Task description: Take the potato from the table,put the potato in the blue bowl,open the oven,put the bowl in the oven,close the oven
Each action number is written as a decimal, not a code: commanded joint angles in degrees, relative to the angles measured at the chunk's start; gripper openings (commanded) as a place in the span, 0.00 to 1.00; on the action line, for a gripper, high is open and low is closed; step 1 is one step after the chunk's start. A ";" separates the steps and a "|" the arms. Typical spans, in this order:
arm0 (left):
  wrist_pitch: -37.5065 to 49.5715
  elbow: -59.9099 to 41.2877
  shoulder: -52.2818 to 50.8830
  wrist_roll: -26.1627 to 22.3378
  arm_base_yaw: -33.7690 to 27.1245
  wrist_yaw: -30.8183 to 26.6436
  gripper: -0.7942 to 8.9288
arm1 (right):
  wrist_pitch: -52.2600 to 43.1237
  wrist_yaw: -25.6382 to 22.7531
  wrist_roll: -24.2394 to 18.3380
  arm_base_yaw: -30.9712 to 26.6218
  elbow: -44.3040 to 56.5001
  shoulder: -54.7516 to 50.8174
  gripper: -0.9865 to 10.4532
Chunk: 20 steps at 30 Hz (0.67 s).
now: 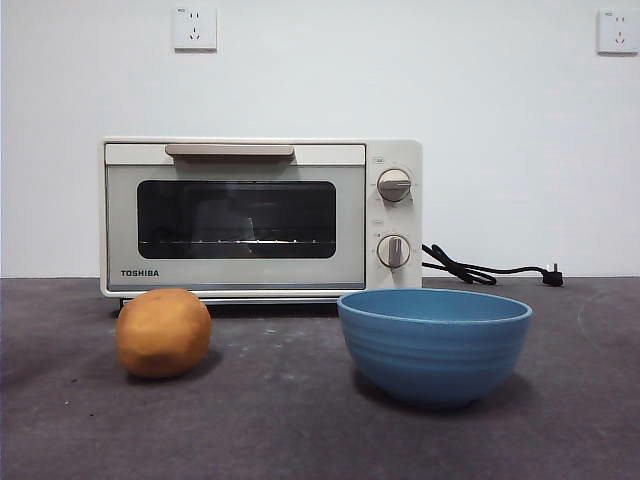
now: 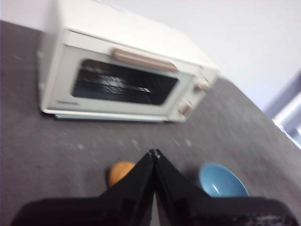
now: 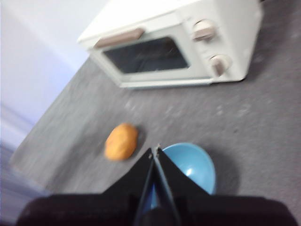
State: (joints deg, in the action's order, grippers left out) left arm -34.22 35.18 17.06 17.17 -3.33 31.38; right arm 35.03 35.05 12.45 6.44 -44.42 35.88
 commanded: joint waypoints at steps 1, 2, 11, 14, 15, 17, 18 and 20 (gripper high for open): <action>-3.54 4.26 4.33 -6.84 -0.11 3.28 0.07 | 5.92 1.09 -7.69 1.31 -7.28 4.37 0.08; -5.07 5.99 5.92 -8.28 -0.11 4.46 0.07 | 8.33 1.05 -9.20 2.08 -9.94 6.16 0.08; -18.56 19.32 15.26 -17.84 1.18 9.51 0.07 | 22.38 0.61 -17.86 11.85 -24.04 16.17 0.08; -21.94 21.92 16.26 -19.96 1.68 9.20 0.07 | 22.77 0.59 -17.90 15.06 -24.09 16.72 0.08; -22.25 22.29 16.26 -20.24 1.81 9.14 0.07 | 22.77 0.61 -17.90 15.80 -24.09 16.74 0.08; -22.12 22.40 16.26 -20.26 1.90 9.16 0.07 | 22.60 0.63 -17.90 16.63 -24.09 16.74 0.09; -22.23 22.40 16.26 -20.24 1.88 9.16 0.07 | 22.51 0.66 -17.88 16.94 -24.09 16.72 0.10; -22.25 22.40 16.26 -20.24 1.88 9.16 0.07 | 22.47 0.66 -17.90 17.00 -24.09 16.72 0.16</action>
State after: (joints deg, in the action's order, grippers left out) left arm -56.49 57.54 33.36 -1.98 -1.65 40.49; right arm 57.82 35.62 -4.95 23.31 -68.47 52.62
